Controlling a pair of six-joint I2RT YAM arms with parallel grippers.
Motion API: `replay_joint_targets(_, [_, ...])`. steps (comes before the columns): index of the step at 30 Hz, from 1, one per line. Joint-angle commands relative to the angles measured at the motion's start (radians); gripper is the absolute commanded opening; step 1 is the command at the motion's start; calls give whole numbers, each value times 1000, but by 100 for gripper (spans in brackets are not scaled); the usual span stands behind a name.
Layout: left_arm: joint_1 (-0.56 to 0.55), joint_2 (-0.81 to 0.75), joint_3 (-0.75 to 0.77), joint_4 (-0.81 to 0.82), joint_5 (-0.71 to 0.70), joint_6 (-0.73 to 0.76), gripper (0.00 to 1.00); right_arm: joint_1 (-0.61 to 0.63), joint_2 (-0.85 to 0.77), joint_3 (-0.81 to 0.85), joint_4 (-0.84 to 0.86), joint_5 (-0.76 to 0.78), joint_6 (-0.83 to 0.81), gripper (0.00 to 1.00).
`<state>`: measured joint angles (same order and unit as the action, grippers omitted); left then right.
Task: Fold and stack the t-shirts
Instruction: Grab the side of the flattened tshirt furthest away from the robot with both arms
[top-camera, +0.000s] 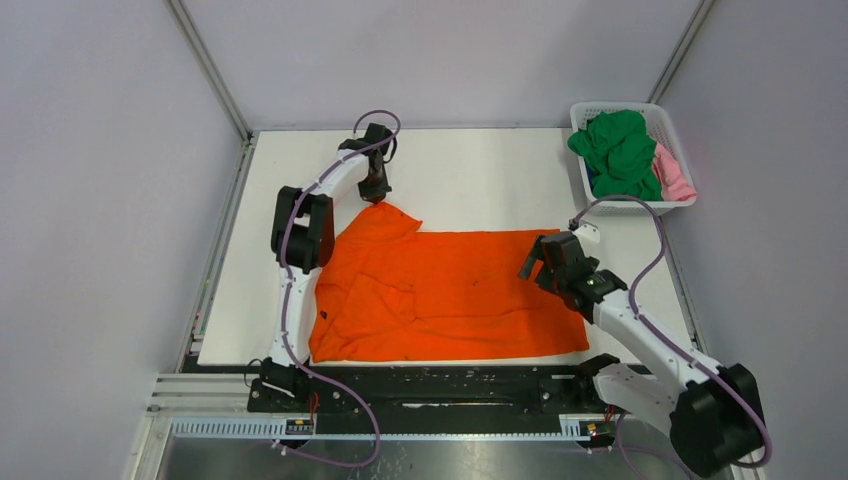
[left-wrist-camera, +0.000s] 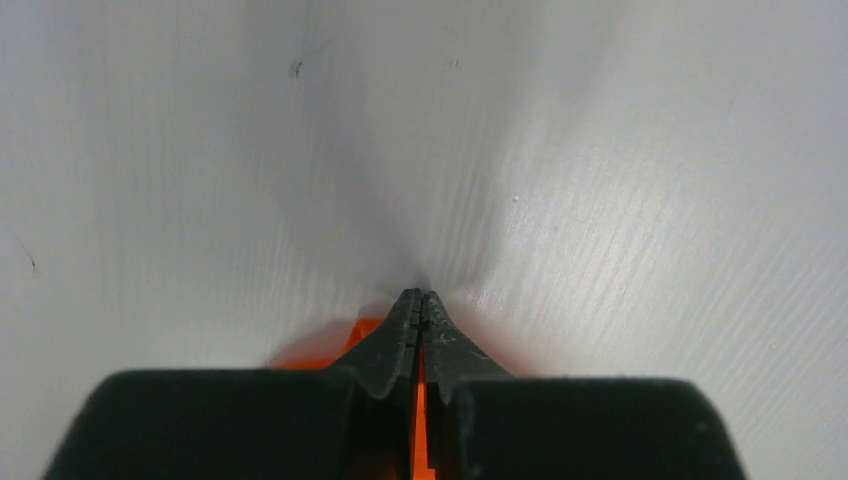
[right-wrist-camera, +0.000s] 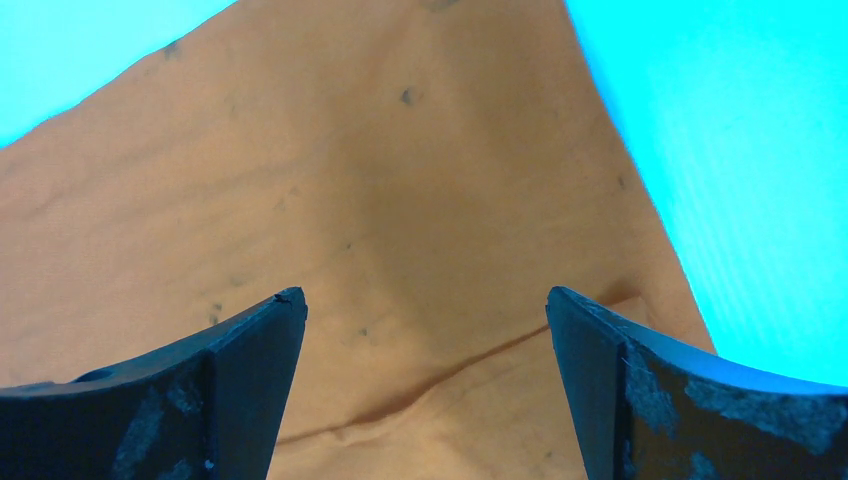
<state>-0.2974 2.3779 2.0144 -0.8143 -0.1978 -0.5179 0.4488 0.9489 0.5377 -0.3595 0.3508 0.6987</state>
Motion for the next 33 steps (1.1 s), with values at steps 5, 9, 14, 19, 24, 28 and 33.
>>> replay_joint_targets(5, [-20,-142,-136,14,10,18,0,-230,364,263,14,-152,-45,98])
replay_joint_targets(9, [-34,-219,-227,48,24,10,0,-260,609,484,-28,-140,-134,98])
replay_joint_targets(14, [-48,-284,-324,89,46,-2,0,-296,862,756,-164,-143,-234,96])
replay_joint_targets(19, [-56,-334,-376,112,52,-12,0,-318,985,888,-183,-135,-236,93])
replay_joint_targets(24, [-64,-395,-417,124,45,-17,0,-321,1076,999,-278,-144,-244,84])
replay_joint_targets(28, [-73,-450,-469,145,45,-24,0,-321,1088,1017,-337,-140,-206,81])
replay_joint_targets(33, [-82,-512,-522,168,46,-35,0,-319,1073,990,-366,-124,-161,85])
